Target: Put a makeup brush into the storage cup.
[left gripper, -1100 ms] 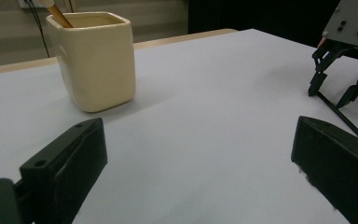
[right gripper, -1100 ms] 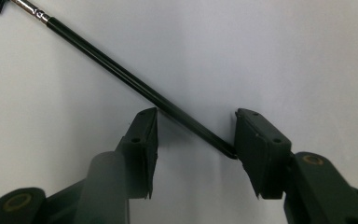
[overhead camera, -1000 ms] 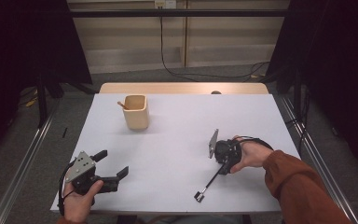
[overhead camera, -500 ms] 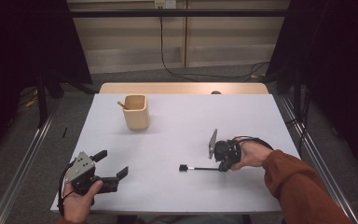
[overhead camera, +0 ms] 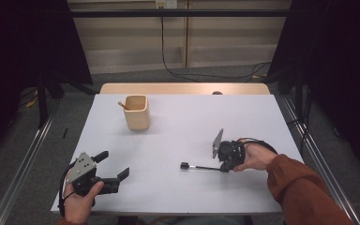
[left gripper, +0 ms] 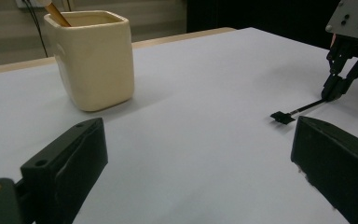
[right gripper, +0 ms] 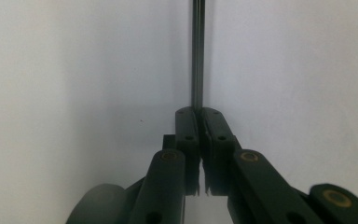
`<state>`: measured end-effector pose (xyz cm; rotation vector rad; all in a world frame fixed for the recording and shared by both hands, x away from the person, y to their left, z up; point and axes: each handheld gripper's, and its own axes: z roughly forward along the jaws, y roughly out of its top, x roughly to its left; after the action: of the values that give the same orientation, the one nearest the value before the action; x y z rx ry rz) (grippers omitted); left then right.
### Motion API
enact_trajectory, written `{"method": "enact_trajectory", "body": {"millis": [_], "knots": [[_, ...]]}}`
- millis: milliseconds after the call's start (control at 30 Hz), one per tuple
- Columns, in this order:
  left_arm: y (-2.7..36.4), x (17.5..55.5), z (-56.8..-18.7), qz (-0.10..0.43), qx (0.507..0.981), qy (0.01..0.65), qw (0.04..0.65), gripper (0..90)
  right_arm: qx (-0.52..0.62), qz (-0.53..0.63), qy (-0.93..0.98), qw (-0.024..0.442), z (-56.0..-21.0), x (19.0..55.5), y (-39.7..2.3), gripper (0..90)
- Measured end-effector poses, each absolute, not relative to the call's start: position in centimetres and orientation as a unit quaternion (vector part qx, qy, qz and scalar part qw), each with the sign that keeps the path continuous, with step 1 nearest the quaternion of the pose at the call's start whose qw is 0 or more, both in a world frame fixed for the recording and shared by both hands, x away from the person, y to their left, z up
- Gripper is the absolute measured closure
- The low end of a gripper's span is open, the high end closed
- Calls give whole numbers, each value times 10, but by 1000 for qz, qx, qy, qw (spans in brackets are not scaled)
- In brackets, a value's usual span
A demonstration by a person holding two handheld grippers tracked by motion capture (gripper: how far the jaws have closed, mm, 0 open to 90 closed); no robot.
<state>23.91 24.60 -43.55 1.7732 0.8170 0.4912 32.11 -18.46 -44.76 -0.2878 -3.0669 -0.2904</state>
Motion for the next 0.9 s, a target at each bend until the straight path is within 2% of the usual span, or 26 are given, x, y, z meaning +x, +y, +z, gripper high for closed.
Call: {"method": "enact_trajectory", "body": {"millis": [233,467,600,900], "knots": [[247,239,-435,208,744,344,534,36,-117,-118,-986,24,-448,320,-192,862],[246,239,-436,209,745,345,532,36,-151,-174,-973,-1,-441,317,-202,862],[246,239,-436,209,745,343,532,37,-166,-206,-964,10,-440,313,-207,862],[247,239,-435,212,743,345,532,36,-201,-261,-944,-6,-441,309,-217,861]]}}
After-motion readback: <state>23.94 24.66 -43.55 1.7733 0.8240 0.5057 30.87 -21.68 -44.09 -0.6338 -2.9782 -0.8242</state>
